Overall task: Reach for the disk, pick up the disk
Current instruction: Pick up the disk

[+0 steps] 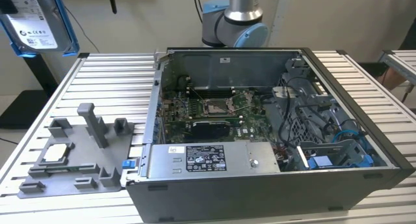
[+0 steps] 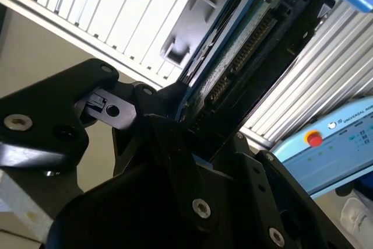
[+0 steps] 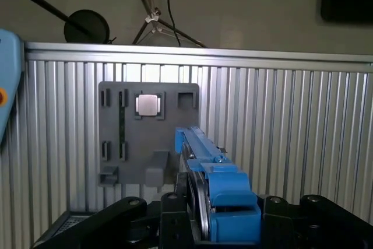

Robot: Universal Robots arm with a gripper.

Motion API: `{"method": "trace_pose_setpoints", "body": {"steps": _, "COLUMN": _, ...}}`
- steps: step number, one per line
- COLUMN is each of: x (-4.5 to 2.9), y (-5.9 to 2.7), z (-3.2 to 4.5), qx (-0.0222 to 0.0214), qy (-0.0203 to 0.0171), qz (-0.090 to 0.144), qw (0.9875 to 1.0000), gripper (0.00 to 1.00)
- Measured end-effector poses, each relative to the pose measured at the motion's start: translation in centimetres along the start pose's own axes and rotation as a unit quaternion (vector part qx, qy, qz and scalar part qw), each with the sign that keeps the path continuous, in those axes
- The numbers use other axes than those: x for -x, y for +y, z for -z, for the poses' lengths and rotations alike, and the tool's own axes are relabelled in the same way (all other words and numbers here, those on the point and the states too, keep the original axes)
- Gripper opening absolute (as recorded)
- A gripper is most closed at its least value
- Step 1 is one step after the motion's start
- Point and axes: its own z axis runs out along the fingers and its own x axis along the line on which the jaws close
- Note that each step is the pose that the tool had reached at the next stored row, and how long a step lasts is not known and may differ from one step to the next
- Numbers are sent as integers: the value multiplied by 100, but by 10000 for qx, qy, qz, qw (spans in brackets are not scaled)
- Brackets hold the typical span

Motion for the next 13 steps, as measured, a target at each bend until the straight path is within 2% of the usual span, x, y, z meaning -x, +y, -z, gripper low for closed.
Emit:
{"method": "trace_pose_setpoints", "body": {"steps": 3, "x": 0, "y": -39, "z": -1, "qx": 0, "qy": 0, "qz": -1, "qw": 10000, "gripper": 0}}
{"method": "trace_pose_setpoints", "body": {"steps": 10, "x": -2, "y": -189, "z": -4, "qx": 3, "qy": 0, "qz": -1, "qw": 10000, "gripper": 0}}
{"method": "trace_pose_setpoints", "body": {"steps": 13, "x": -3, "y": -220, "z": -5, "qx": 3, "qy": -1, "qz": -1, "qw": 10000, "gripper": 0}}
